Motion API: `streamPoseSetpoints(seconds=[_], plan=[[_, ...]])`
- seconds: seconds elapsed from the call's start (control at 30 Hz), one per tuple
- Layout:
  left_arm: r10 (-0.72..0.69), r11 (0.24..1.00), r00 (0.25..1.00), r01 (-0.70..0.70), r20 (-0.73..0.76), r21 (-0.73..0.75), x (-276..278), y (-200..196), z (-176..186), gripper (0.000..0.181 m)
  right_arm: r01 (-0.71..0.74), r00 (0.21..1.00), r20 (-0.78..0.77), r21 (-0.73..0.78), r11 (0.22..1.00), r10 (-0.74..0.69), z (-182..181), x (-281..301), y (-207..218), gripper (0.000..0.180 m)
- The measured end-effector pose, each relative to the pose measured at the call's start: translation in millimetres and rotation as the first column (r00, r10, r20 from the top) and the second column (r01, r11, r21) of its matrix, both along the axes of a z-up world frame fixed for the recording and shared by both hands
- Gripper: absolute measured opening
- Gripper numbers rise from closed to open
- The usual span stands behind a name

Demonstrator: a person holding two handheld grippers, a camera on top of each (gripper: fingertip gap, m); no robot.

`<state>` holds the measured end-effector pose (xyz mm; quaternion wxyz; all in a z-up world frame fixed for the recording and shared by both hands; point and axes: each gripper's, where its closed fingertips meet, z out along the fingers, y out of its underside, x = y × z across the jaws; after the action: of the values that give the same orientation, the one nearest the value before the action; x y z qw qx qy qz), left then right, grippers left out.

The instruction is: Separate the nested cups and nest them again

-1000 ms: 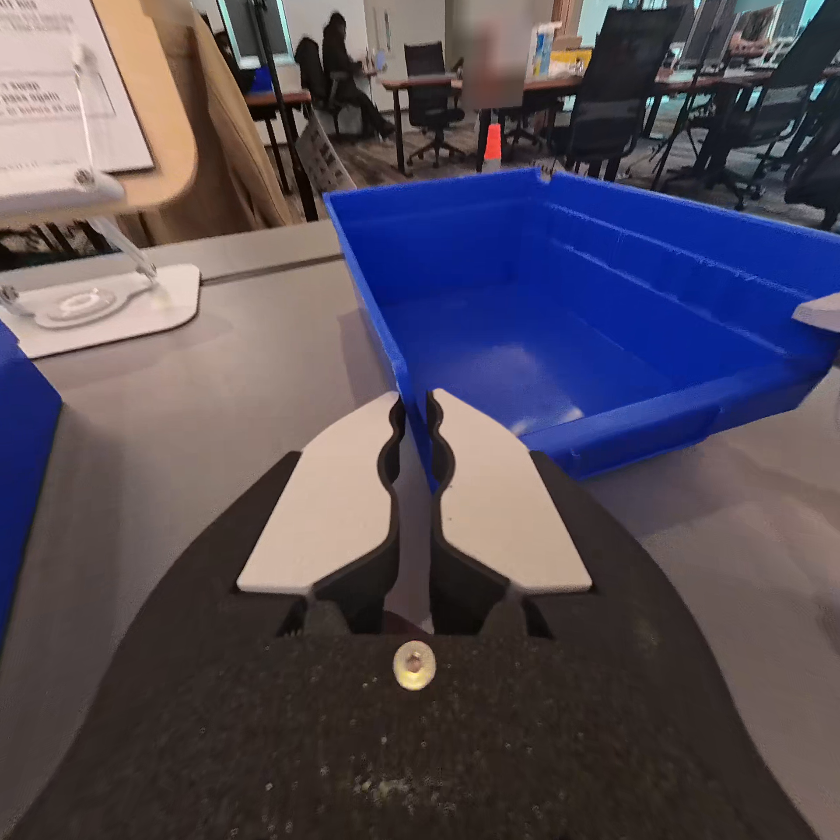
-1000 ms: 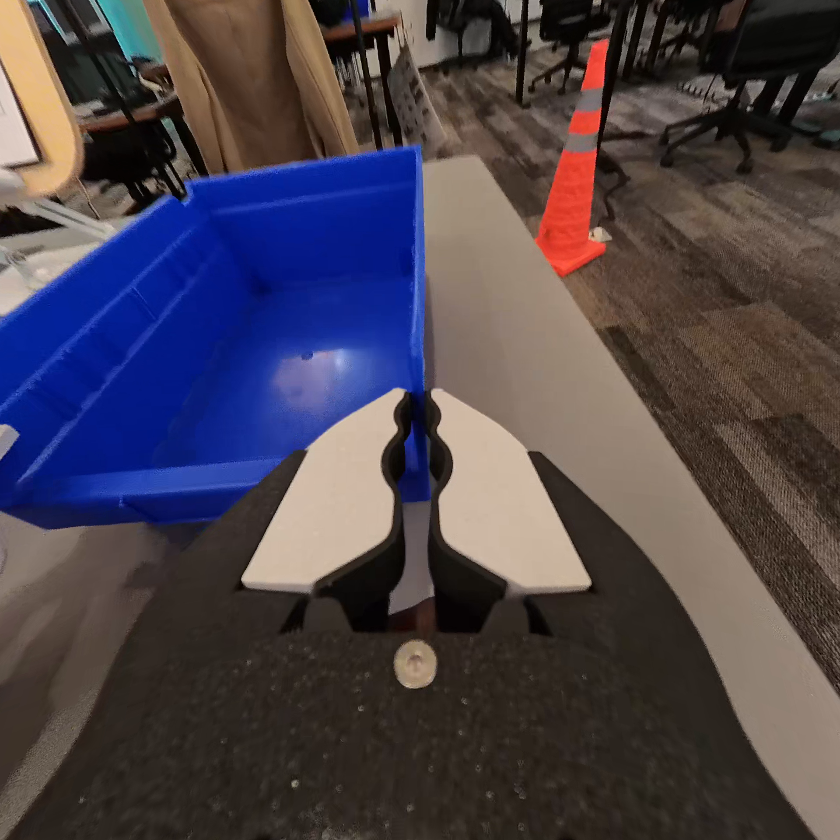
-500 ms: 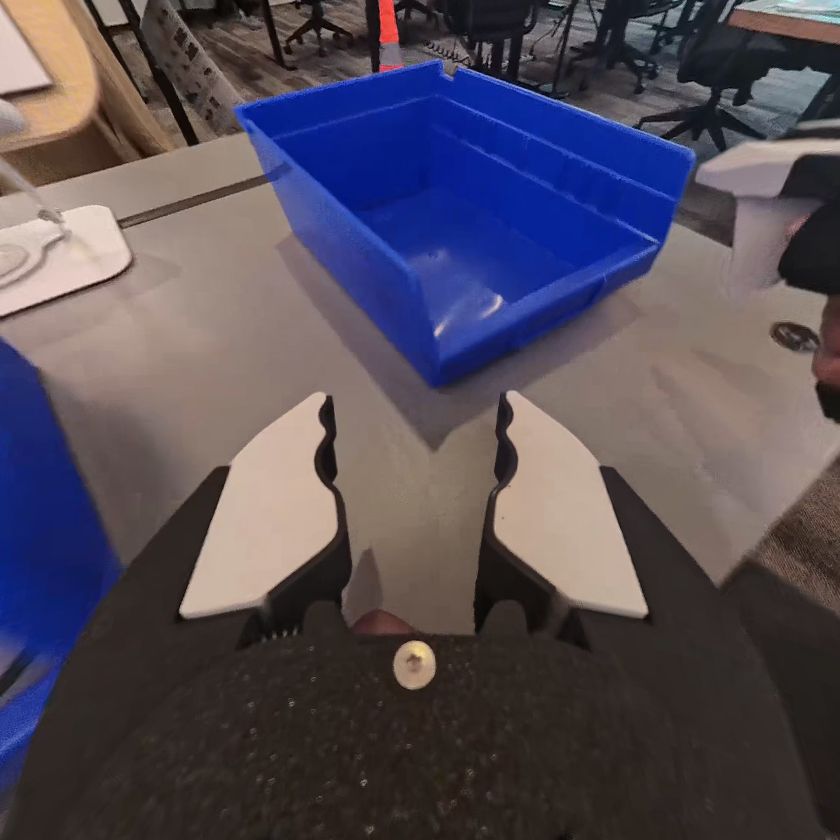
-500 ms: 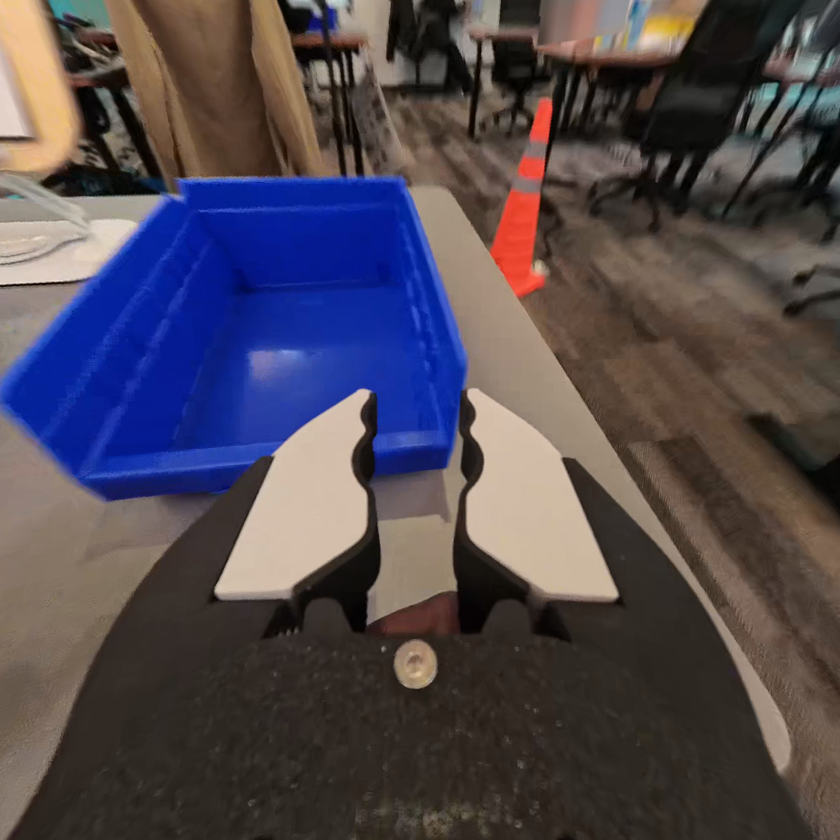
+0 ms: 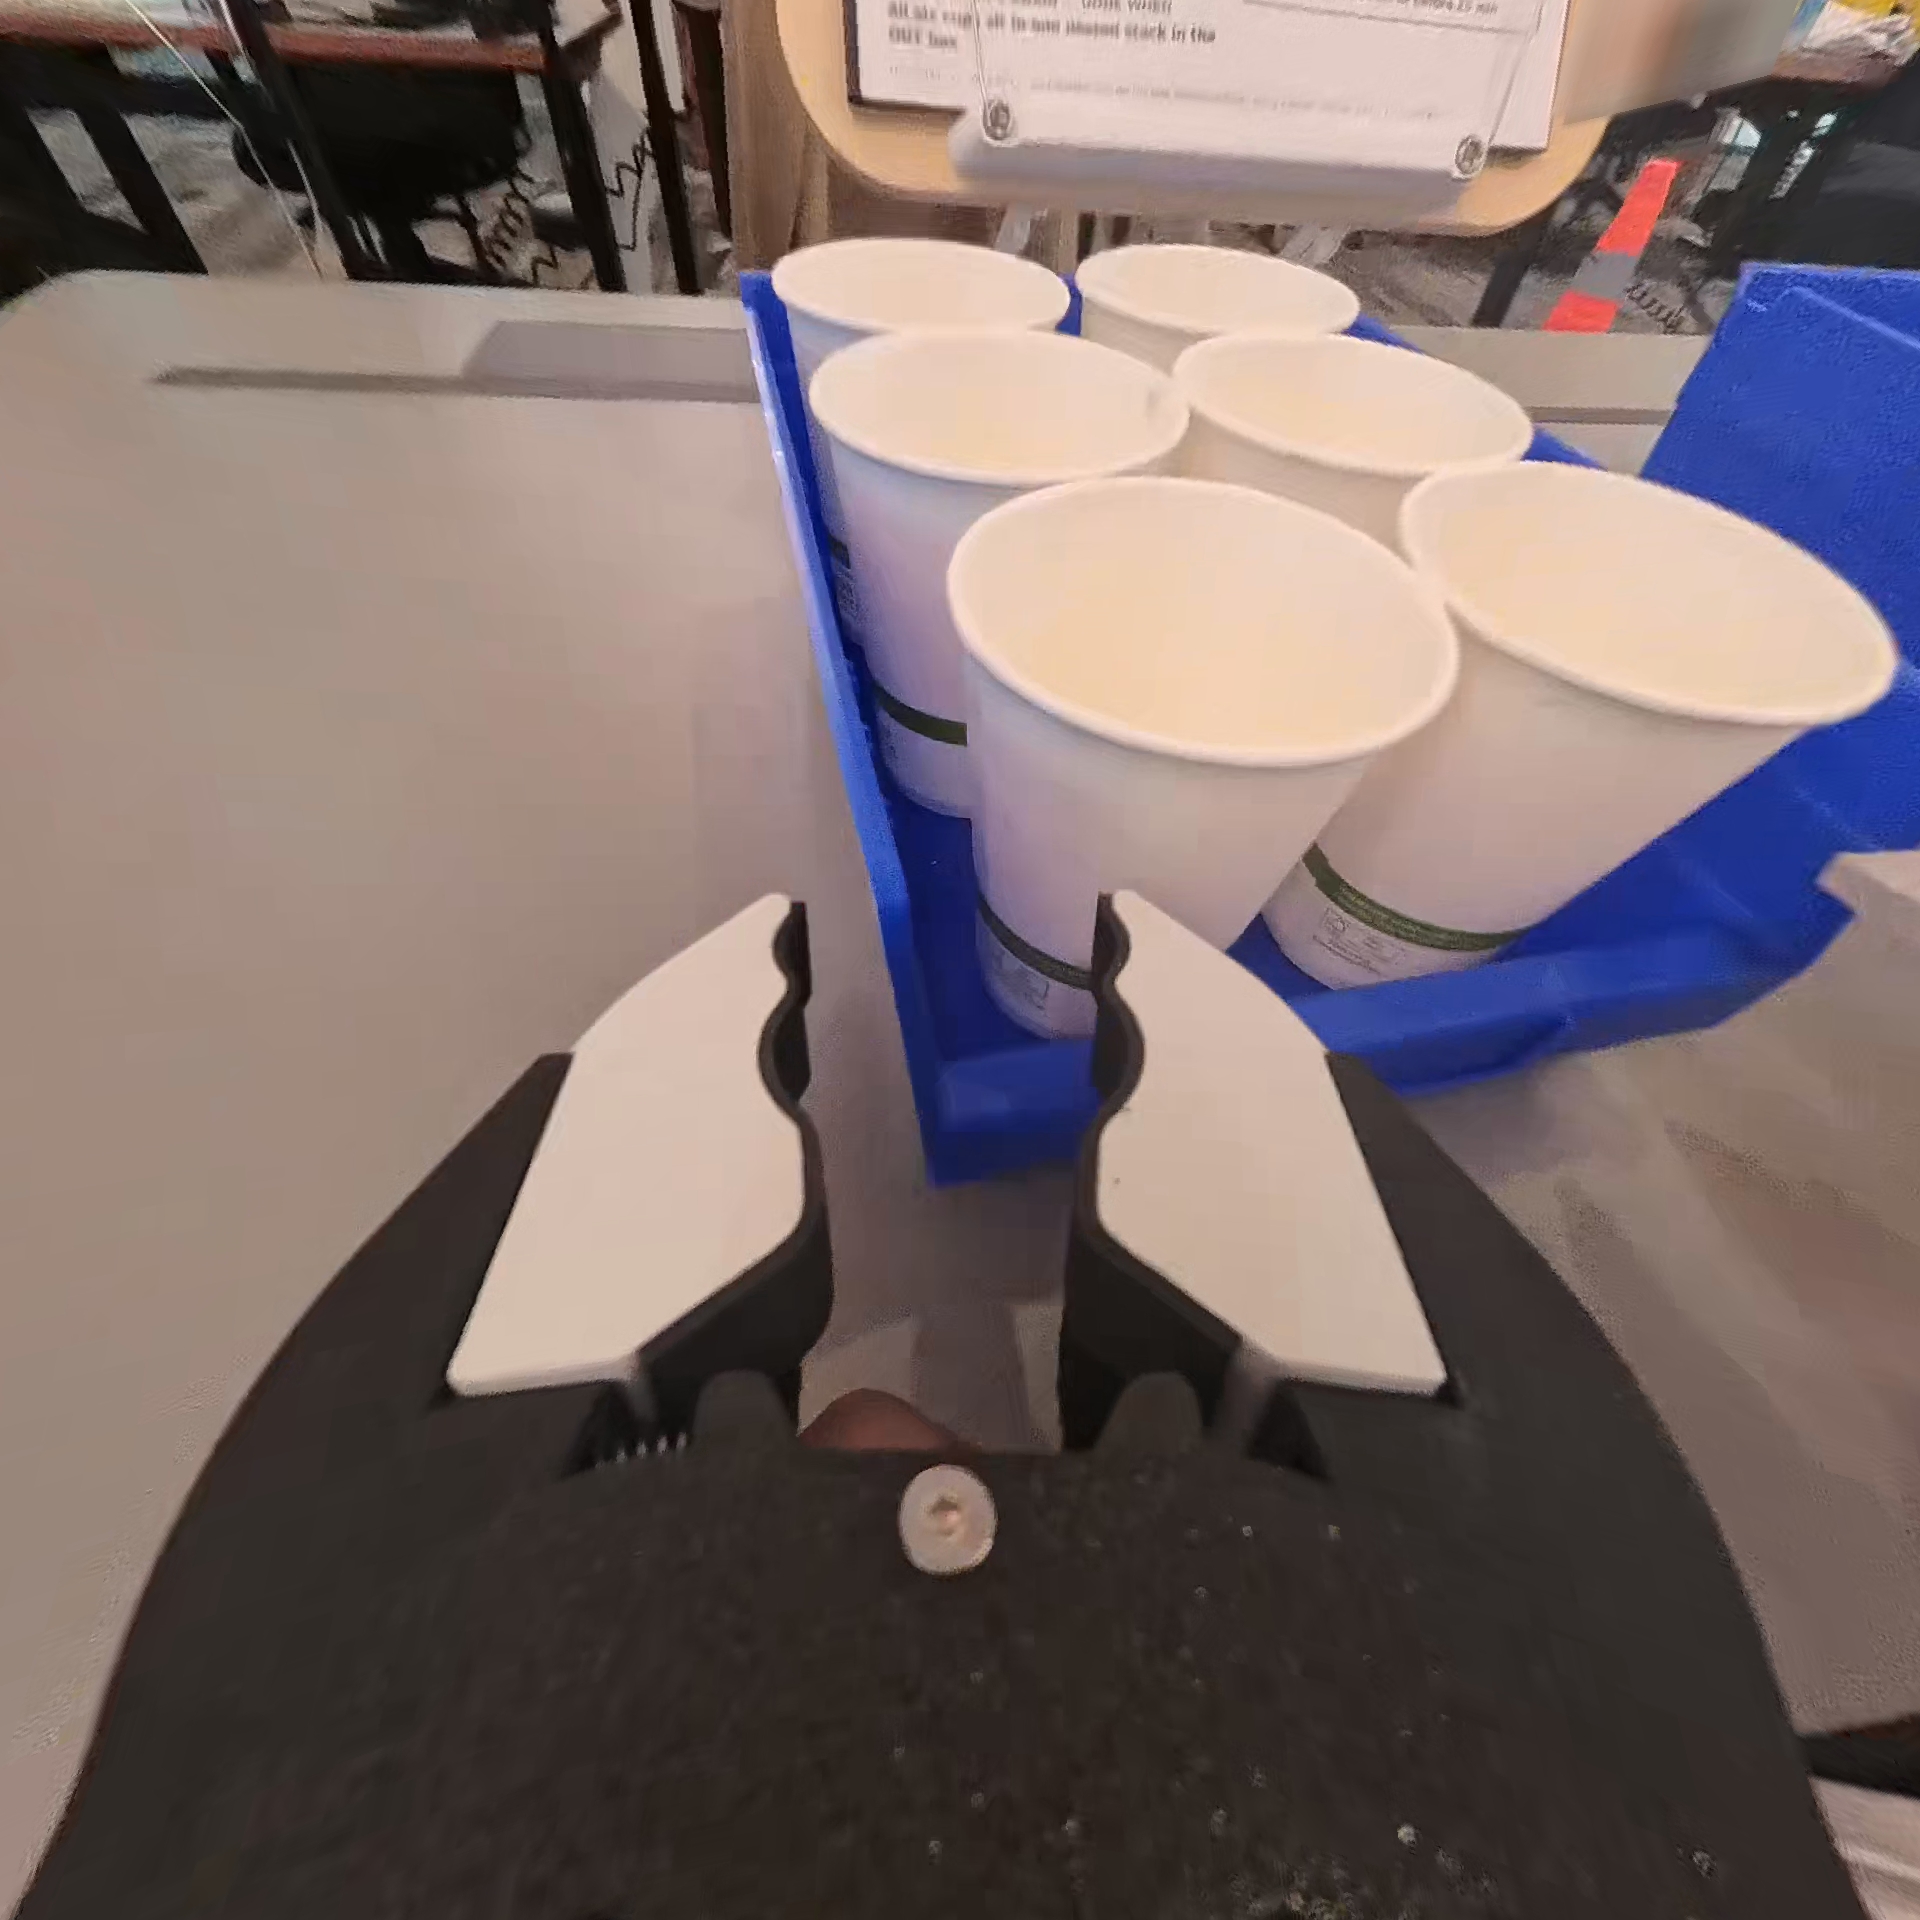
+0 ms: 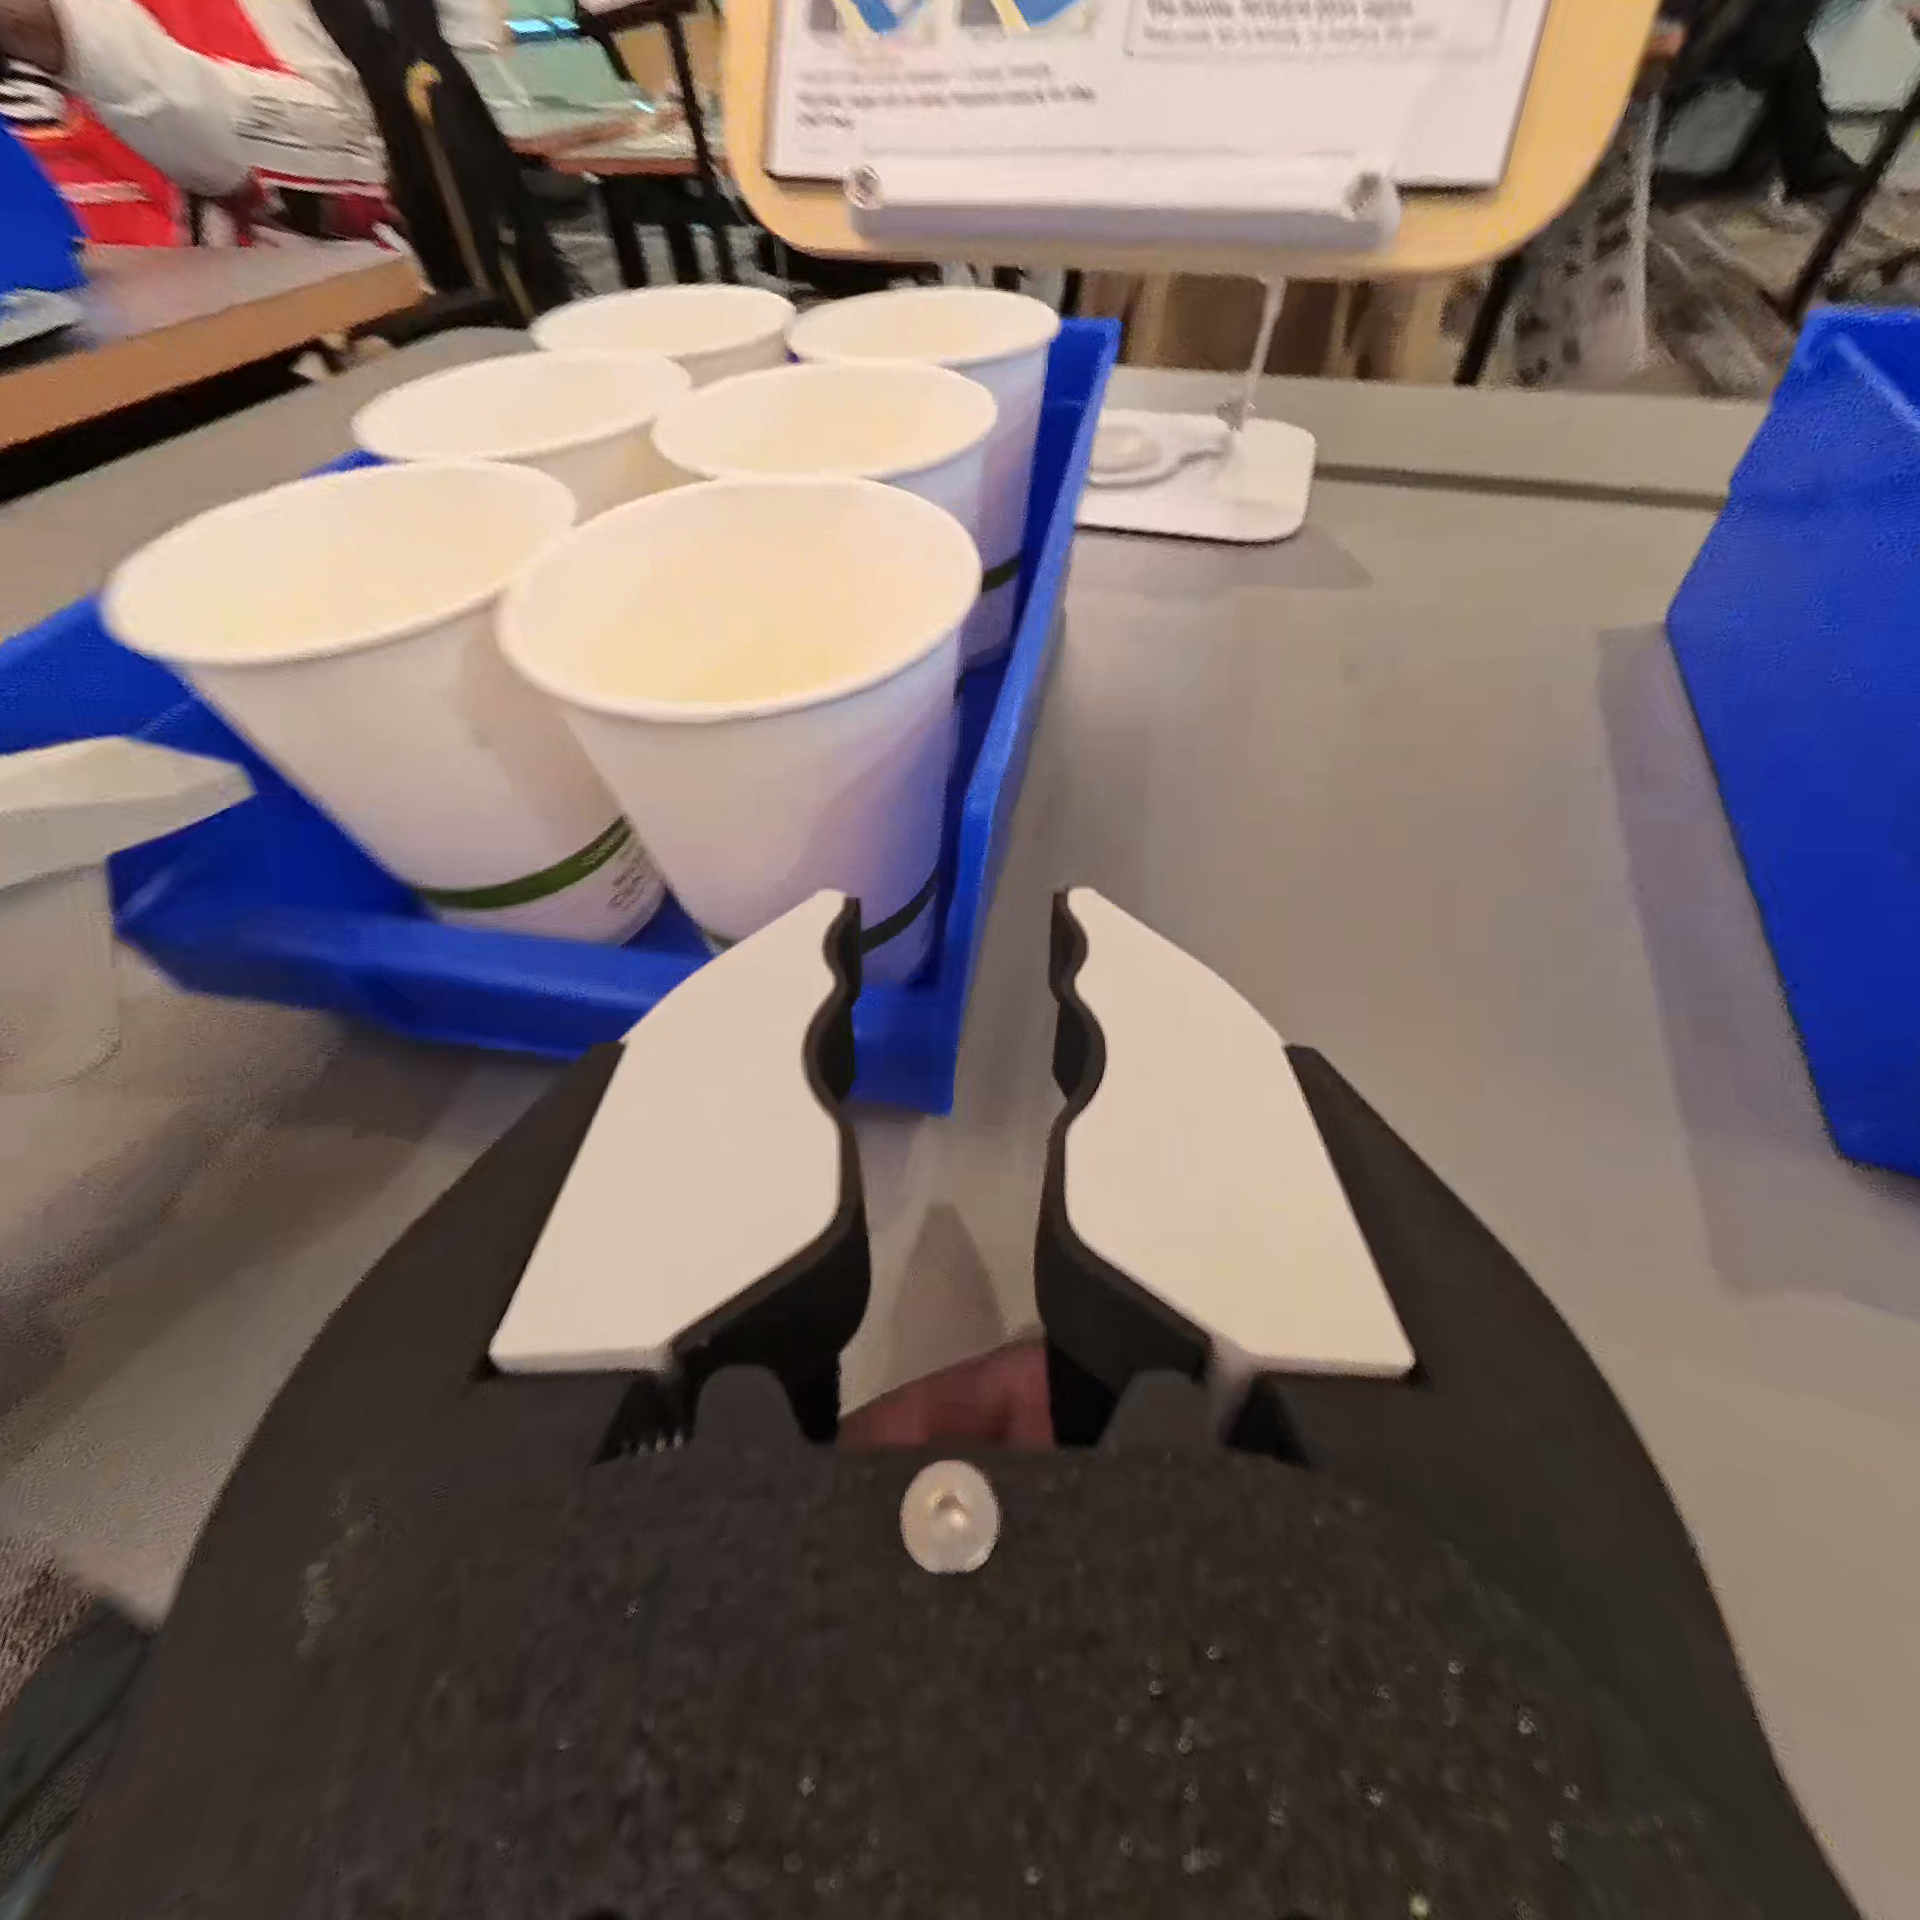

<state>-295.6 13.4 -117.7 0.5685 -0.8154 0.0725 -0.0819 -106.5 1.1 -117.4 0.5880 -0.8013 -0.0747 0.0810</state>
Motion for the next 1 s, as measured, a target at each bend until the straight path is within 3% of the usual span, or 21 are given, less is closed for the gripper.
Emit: streamPoseSetpoints(seconds=[0.13,0.3,0.53,0.73,1.0], plan=[[0.029,0.999,0.999,-0.028,-0.034,0.025,-3.7,22.1,-0.2,0.043,0.023,0.999,-0.032,-0.054,0.998,-0.025,-11.5,-4.6,25.4,0.027],[0.052,0.999,0.999,-0.052,-0.004,-0.005,-7.8,31.7,0.8,0.007,0.072,0.996,-0.051,-0.058,0.996,-0.075,-9.1,-5.0,40.6,0.004],[0.116,0.993,0.990,-0.115,-0.083,0.022,-44.4,35.0,6.9,0.002,0.132,0.983,-0.122,-0.034,0.991,-0.135,-6.6,-43.8,38.4,0.004],[0.186,0.981,0.981,-0.183,-0.045,0.062,-132.7,46.4,24.3,0.001,0.081,0.991,-0.104,-0.003,0.997,-0.081,4.3,-134.2,47.5,0.005],[0.190,0.981,0.980,-0.186,-0.060,0.056,-239.6,76.9,20.2,0.001,0.040,0.998,-0.046,-0.020,0.999,-0.040,-1.7,-239.3,73.6,0.006]])
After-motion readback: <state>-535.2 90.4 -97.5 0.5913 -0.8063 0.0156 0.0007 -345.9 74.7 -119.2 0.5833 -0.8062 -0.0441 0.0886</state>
